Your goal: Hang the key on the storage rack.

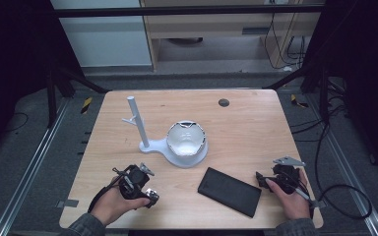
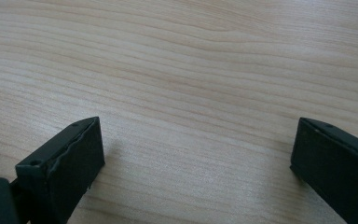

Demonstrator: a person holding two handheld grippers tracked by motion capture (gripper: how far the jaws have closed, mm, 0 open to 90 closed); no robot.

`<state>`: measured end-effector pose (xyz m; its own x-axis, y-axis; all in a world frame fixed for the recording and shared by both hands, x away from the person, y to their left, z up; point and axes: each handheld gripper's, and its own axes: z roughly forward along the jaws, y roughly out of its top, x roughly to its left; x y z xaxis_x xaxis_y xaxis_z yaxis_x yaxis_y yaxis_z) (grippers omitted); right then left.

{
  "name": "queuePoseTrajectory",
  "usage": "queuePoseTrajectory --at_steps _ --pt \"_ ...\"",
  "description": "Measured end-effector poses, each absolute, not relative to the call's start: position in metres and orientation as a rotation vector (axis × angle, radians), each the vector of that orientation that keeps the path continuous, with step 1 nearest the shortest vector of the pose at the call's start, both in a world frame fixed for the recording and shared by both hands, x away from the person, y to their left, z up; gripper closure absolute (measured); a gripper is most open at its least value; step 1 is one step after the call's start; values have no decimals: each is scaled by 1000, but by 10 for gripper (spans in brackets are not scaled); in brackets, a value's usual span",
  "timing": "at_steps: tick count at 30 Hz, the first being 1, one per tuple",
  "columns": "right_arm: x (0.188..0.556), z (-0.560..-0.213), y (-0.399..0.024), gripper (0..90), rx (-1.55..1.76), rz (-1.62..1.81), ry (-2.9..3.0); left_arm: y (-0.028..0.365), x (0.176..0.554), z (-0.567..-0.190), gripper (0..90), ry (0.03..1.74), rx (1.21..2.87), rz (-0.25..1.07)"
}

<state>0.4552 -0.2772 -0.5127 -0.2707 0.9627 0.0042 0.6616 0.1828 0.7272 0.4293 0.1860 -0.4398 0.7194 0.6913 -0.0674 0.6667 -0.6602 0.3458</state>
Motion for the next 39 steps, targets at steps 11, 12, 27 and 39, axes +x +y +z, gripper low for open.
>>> queuePoseTrajectory --at_steps 11,12,27,39 --pt "454 -513 -276 26 1522 870 2004 189 430 -464 306 1091 2615 97" --pt "454 -513 -276 26 1523 870 2004 189 430 -464 299 1091 2616 107" --pt "454 -513 -276 26 1521 873 2006 182 431 -466 310 1070 2621 122" --pt "454 -513 -275 26 1521 873 2006 184 431 -468 366 1075 2631 116"
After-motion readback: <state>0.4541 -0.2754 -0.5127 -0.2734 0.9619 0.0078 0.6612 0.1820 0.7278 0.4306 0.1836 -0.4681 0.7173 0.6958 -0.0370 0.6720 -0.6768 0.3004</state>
